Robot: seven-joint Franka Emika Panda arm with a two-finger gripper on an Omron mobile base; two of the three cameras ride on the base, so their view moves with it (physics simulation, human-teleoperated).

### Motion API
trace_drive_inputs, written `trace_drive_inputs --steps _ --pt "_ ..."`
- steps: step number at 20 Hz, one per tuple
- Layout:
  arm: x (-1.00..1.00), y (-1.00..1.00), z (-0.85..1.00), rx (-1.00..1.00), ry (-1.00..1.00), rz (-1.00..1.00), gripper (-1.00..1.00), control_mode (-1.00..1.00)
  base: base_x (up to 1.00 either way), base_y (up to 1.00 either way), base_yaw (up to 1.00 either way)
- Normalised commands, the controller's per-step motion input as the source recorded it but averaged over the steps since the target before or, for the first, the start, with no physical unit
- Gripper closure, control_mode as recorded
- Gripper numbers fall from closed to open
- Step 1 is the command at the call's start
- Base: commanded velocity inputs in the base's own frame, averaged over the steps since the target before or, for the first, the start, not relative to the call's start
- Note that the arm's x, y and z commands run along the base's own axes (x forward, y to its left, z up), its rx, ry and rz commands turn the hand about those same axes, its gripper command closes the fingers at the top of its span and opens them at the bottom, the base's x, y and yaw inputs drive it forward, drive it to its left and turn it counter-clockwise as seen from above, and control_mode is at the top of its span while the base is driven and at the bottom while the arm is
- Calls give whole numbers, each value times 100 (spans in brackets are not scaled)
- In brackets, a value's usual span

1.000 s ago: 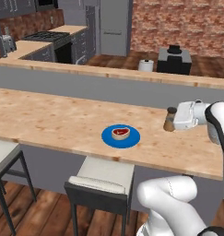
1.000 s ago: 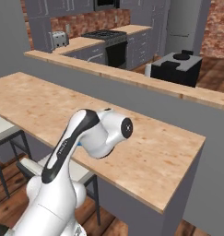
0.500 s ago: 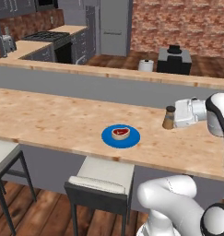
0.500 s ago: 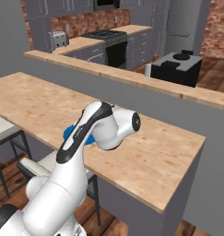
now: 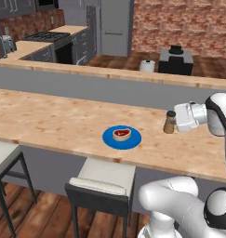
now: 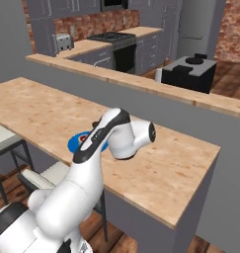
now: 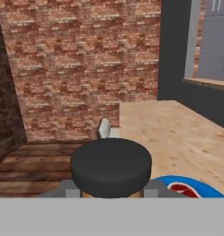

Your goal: Retrieve the shaker from the cabinet and place it next the steak on a plate on the dining table.

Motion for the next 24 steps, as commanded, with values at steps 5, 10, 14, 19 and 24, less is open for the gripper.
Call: trace_drive_inputs --steps 5,10,14,19,24 --pt "14 0 -29 0 0 0 100 -100 0 0 0" --pt "2 0 -21 0 0 0 100 -100 0 0 0" --pt "0 0 -21 0 0 0 100 -100 0 0 0" --pt "0 0 -18 0 0 0 100 -100 0 0 0" --pt "0 0 -15 0 0 0 100 -100 0 0 0"
